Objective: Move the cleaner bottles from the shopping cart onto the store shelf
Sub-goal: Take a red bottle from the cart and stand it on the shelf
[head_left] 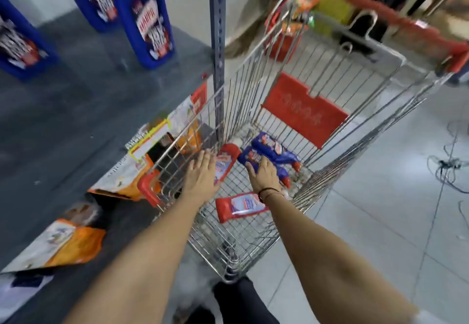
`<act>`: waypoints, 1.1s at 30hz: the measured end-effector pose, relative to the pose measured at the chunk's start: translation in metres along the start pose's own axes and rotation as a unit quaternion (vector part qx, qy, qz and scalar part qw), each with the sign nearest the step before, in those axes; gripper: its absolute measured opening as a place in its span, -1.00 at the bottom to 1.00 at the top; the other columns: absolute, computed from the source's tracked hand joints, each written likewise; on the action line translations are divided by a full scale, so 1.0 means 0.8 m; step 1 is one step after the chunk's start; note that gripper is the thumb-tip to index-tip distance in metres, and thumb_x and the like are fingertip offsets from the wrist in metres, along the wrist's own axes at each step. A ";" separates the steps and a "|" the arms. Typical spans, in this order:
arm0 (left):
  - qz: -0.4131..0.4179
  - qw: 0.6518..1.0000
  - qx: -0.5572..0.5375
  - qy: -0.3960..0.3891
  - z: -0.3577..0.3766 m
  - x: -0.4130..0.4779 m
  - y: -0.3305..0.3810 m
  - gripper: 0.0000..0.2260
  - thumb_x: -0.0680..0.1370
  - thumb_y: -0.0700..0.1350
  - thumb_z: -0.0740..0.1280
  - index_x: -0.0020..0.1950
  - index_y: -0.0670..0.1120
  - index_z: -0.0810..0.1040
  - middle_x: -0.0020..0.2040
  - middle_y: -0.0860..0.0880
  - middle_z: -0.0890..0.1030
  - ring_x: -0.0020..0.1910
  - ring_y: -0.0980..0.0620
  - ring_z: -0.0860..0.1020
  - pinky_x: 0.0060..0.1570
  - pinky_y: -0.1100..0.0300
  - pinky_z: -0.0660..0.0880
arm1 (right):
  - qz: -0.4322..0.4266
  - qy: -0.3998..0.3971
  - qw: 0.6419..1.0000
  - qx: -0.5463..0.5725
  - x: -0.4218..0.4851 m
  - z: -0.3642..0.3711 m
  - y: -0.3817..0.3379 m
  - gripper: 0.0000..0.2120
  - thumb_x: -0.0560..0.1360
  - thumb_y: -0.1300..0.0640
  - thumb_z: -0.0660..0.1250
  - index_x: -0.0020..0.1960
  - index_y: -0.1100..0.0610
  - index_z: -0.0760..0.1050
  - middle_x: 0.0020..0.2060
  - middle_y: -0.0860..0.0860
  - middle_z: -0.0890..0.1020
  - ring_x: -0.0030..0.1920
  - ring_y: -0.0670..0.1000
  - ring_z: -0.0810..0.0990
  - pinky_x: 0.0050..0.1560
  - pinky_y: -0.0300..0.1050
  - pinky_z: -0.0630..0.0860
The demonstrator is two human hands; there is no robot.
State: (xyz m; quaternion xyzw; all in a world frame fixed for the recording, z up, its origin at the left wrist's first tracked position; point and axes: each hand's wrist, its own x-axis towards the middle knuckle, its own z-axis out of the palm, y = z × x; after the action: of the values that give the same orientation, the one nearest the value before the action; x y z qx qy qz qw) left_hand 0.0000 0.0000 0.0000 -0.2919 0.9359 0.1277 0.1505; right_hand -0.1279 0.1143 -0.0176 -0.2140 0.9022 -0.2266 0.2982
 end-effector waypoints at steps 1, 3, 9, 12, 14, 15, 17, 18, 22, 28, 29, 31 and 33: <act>-0.028 0.999 -0.006 -0.031 0.015 0.009 -0.004 -0.27 0.53 0.11 0.21 0.49 -0.19 -0.10 0.54 -0.18 -0.05 0.52 -0.12 -0.05 0.48 -0.08 0.06 | 0.032 -0.018 0.999 0.021 0.012 0.014 0.006 -0.33 0.57 -0.13 0.10 0.47 0.28 0.00 0.46 0.25 0.20 0.44 0.25 0.21 0.38 0.13 0.24; -0.083 0.993 -0.055 -0.063 0.053 0.032 -0.015 -0.26 0.50 0.11 0.25 0.49 -0.18 -0.07 0.53 -0.20 0.01 0.50 -0.17 0.04 0.43 -0.12 0.16 | 0.093 -0.056 0.993 0.045 0.046 0.049 0.024 -0.34 0.56 -0.11 0.11 0.45 0.32 0.06 0.42 0.31 0.26 0.40 0.28 0.27 0.37 0.11 0.25; -0.202 0.959 -0.163 -0.119 0.128 0.103 -0.040 -0.26 0.46 0.06 0.35 0.47 -0.20 0.04 0.47 -0.25 0.19 0.40 -0.25 0.27 0.33 -0.09 0.30 | 0.205 -0.118 0.961 0.141 0.125 0.116 0.035 -0.63 0.50 -0.14 0.20 -0.07 0.19 0.50 0.06 0.23 0.56 0.20 0.23 0.51 0.26 0.11 0.42; -0.231 0.945 -0.190 -0.136 0.164 0.134 -0.049 -0.23 0.41 0.10 0.39 0.43 -0.26 0.13 0.42 -0.28 0.27 0.38 -0.25 0.28 0.36 -0.06 0.28 | 0.229 -0.125 0.934 0.243 0.162 0.154 0.037 -0.64 0.42 -0.16 0.30 -0.19 0.16 0.46 -0.13 0.18 0.58 -0.03 0.19 0.56 0.19 0.21 0.51; -0.259 0.938 -0.206 -0.105 0.173 0.143 -0.048 -0.24 0.31 0.10 0.48 0.33 -0.25 0.27 0.30 -0.29 0.39 0.27 -0.26 0.39 0.20 -0.06 0.38 | 0.238 -0.120 0.913 0.308 0.187 0.181 0.042 -0.69 0.42 -0.06 0.37 -0.29 0.14 0.40 -0.19 0.18 0.55 -0.12 0.15 0.53 0.17 0.23 0.52; -0.259 0.938 -0.209 -0.098 0.172 0.144 -0.046 -0.23 0.26 0.11 0.51 0.28 -0.26 0.30 0.25 -0.28 0.43 0.23 -0.26 0.42 0.14 -0.06 0.42 | 0.246 -0.119 0.903 0.332 0.192 0.187 0.041 -0.72 0.40 -0.02 0.41 -0.27 0.15 0.40 -0.16 0.19 0.55 -0.12 0.15 0.52 0.16 0.20 0.53; -0.264 0.932 -0.223 -0.107 0.173 0.144 -0.041 -0.18 0.20 0.13 0.54 0.26 -0.27 0.29 0.19 -0.28 0.49 0.17 -0.27 0.48 0.08 -0.05 0.46 | 0.270 -0.111 0.885 0.363 0.195 0.193 0.033 -0.72 0.35 0.04 0.47 -0.14 0.16 0.43 -0.13 0.16 0.54 -0.09 0.13 0.51 0.14 0.17 0.53; -0.273 0.924 -0.243 -0.112 0.172 0.141 -0.039 -0.17 0.19 0.12 0.55 0.26 -0.27 0.28 0.18 -0.27 0.52 0.14 -0.26 0.51 0.07 -0.04 0.47 | 0.274 -0.109 0.877 0.380 0.192 0.194 0.029 -0.68 0.33 0.06 0.49 -0.06 0.20 0.45 -0.14 0.14 0.53 -0.08 0.13 0.51 0.12 0.16 0.55; -0.289 0.913 -0.264 -0.117 0.150 0.124 -0.026 -0.23 0.14 0.13 0.57 0.17 -0.22 0.34 0.13 -0.22 0.57 0.09 -0.21 0.55 -0.01 0.03 0.49 | 0.282 -0.125 0.853 0.421 0.172 0.176 0.021 -0.65 0.34 0.08 0.50 -0.05 0.26 0.46 -0.27 0.08 0.51 -0.30 0.03 0.52 -0.38 -0.14 0.55; -0.256 0.933 -0.232 -0.100 0.080 0.057 -0.017 -0.18 0.20 0.14 0.54 0.29 -0.21 0.31 0.24 -0.22 0.48 0.23 -0.21 0.46 0.13 0.03 0.44 | 0.262 -0.154 0.822 0.482 0.109 0.133 -0.003 -0.71 0.36 0.05 0.48 -0.07 0.20 0.49 -0.27 0.07 0.58 -0.33 0.01 0.55 -0.23 -0.09 0.56; -0.244 0.937 -0.230 -0.101 0.068 0.040 -0.018 -0.14 0.18 0.15 0.55 0.31 -0.22 0.27 0.25 -0.23 0.47 0.24 -0.22 0.45 0.15 0.01 0.43 | 0.253 -0.151 0.820 0.491 0.093 0.126 -0.007 -0.65 0.35 0.05 0.49 0.01 0.22 0.50 -0.23 0.08 0.61 -0.30 0.03 0.59 -0.20 -0.07 0.58; -0.216 0.940 -0.240 -0.106 0.049 0.016 -0.019 -0.07 0.13 0.22 0.53 0.33 -0.19 0.27 0.25 -0.23 0.49 0.22 -0.23 0.47 0.17 -0.01 0.43 | 0.235 -0.142 0.820 0.502 0.067 0.111 -0.012 -0.46 0.31 0.02 0.52 0.18 0.24 0.48 -0.10 0.10 0.64 -0.20 0.05 0.63 -0.15 -0.04 0.60; -0.191 0.940 -0.265 -0.093 0.031 -0.008 -0.022 -0.02 0.02 0.32 0.49 0.32 -0.09 0.30 0.22 -0.18 0.53 0.18 -0.22 0.50 0.16 -0.05 0.48 | 0.200 -0.132 0.821 0.519 0.040 0.094 -0.021 -0.44 0.31 0.01 0.52 0.21 0.22 0.47 -0.02 0.11 0.64 -0.14 0.08 0.62 -0.17 -0.08 0.57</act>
State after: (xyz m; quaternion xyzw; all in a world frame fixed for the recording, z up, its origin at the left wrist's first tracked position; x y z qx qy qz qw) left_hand 0.0207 -0.0027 -0.0233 -0.4817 0.7764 0.3666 0.1753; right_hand -0.0992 0.0631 -0.0769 0.1295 0.6265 -0.5662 0.5198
